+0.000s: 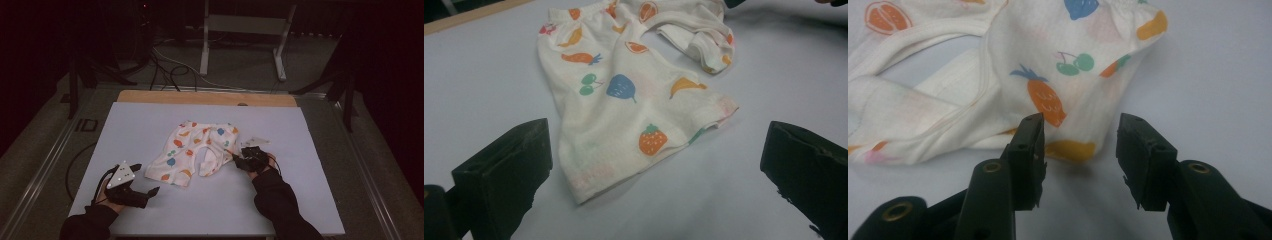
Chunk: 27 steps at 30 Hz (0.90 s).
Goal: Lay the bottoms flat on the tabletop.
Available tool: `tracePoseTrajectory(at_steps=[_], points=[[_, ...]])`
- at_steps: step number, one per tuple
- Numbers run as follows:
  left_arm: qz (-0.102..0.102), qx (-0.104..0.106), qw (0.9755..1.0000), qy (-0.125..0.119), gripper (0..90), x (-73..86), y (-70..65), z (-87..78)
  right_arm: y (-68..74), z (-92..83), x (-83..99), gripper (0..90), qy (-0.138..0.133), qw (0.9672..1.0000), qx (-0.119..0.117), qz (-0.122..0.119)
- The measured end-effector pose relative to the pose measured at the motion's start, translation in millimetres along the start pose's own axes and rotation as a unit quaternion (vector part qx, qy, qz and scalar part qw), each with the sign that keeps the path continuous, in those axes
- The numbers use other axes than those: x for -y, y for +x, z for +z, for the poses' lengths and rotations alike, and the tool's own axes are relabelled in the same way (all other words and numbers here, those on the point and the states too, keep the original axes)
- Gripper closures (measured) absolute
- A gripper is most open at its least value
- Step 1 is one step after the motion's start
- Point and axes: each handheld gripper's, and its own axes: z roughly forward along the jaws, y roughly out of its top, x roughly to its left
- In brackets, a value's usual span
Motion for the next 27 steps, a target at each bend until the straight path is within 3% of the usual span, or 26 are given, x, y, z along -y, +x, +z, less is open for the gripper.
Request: tracePoseTrajectory(at_steps=[4,7,11,14,18,24,27], points=[[0.001,0.003,1.0,0.002,1.4,0.2,-0.6,1.1,0.6,8.0,-0.5,54.3,0.008,0.9999,-0.009,0.009],[0.001,0.006,1.0,0.004,1.4,0.4,-0.9,1.6,2.8,10.5,-1.5,59.4,0.016,0.9997,-0.01,0.012],[-0.001,0.008,1.0,0.0,1.4,-0.2,-1.8,1.2,1.2,9.9,-2.0,87.1,0.03,0.9996,0.002,-0.003],[-0.009,0.018,0.9998,-0.004,1.4,-2.8,-2.6,2.5,-2.8,5.2,-4.2,90.0,0.024,0.9997,0.0,0.0],[-0.002,0.027,0.9996,0.002,1.4,-5.2,-6.3,7.1,-7.7,-4.6,-9.5,90.0,0.003,1.0,0.004,0.004],[-0.003,0.034,0.9994,0.002,1.4,-3.8,-6.3,8.8,-6.7,-25.3,-27.3,90.0,-0.05,0.9981,-0.033,0.011],[-0.006,0.033,0.9994,-0.003,1.4,-3.5,-5.1,7.9,-6.4,-31.6,-37.5,90.0,-0.066,0.997,-0.037,0.011]])
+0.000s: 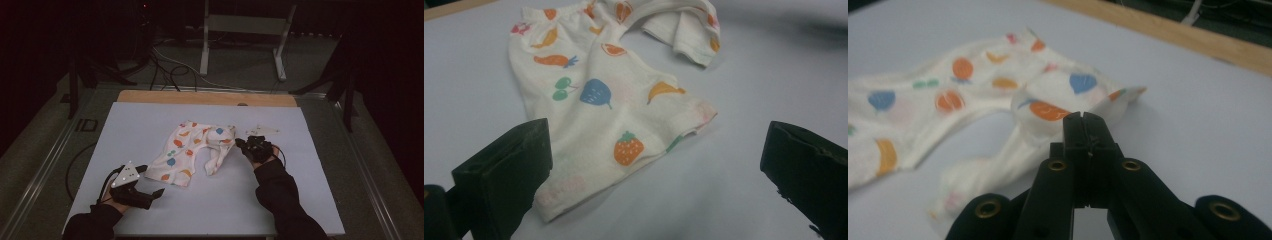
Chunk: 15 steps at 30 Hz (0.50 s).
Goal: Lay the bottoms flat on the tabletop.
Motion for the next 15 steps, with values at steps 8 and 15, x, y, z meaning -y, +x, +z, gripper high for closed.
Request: tracePoseTrajectory(at_steps=[8,15], points=[[-0.001,0.01,1.0,-0.002,1.4,1.7,2.3,0.9,7.0,21.8,-26.6,90.0,-0.016,0.999,-0.04,0.008],[-0.006,0.01,0.9999,-0.007,1.4,2.2,5.0,-0.5,26.0,56.4,-48.5,90.0,-0.017,0.9975,-0.068,0.012]])
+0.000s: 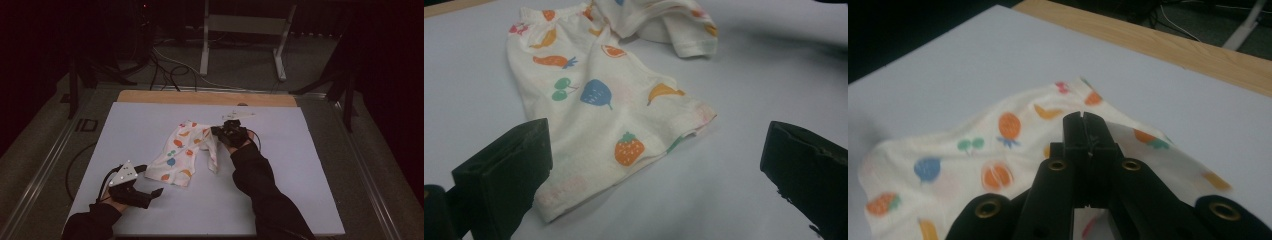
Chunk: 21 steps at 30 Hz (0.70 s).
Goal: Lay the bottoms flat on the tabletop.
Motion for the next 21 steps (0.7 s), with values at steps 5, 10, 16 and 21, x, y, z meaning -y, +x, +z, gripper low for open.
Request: tracePoseTrajectory(at_steps=[5,10,16,21], points=[[-0.003,0.003,1.0,-0.002,1.4,0.7,1.6,-0.9,5.5,18.2,-9.7,90.0,0.007,0.9999,0.007,-0.006],[-0.008,0.003,1.0,-0.005,1.4,1.0,3.1,-1.5,8.7,46.7,-8.2,90.0,0.039,0.9991,0.008,-0.011],[-0.008,0.005,0.9999,-0.006,1.4,1.4,3.8,-1.4,28.2,66.2,-7.0,90.0,0.047,0.9983,-0.035,0.001],[-0.011,0.005,0.9999,-0.007,1.4,1.8,4.2,-2.8,44.0,71.3,-12.1,72.8,0.053,0.9967,-0.054,-0.03]])
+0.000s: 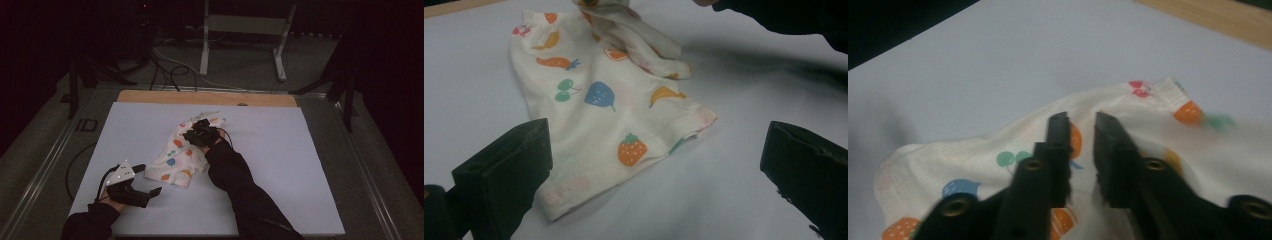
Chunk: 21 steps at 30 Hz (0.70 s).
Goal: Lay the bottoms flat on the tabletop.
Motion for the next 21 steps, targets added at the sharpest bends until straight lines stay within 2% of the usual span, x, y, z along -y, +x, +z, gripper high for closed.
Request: tracePoseTrajectory(at_steps=[3,6,10,14,17,18,21], points=[[0.003,-0.001,1.0,0.0,1.4,-0.2,-0.1,-0.5,-2.0,-7.0,-1.5,62.5,-0.003,1.0,-0.002,0.001],[0.003,-0.003,1.0,-0.003,1.5,-0.6,-0.1,-1.5,-4.7,-18.9,3.5,57.9,0.002,0.9995,0.02,-0.024],[0.001,-0.004,1.0,-0.001,1.4,-0.4,0.2,-0.7,-11.3,-39.7,17.4,57.9,-0.006,0.9987,0.033,-0.038],[0.004,-0.005,1.0,0.001,1.4,-0.5,-1.0,0.6,-20.3,-58.2,37.0,61.6,-0.017,0.9989,0.039,-0.021],[0.003,-0.006,1.0,0.0,1.4,-0.6,-0.8,0.4,-25.8,-61.1,47.9,64.3,-0.009,0.9987,0.046,-0.018],[0.002,-0.006,1.0,0.0,1.4,-0.5,-0.3,0.5,-33.1,-56.4,58.2,65.8,0.013,0.9985,0.052,-0.007],[0.002,-0.007,1.0,-0.001,1.4,-0.5,0.4,0.0,-38.2,-46.2,66.2,66.3,0.036,0.9976,0.059,-0.005]])
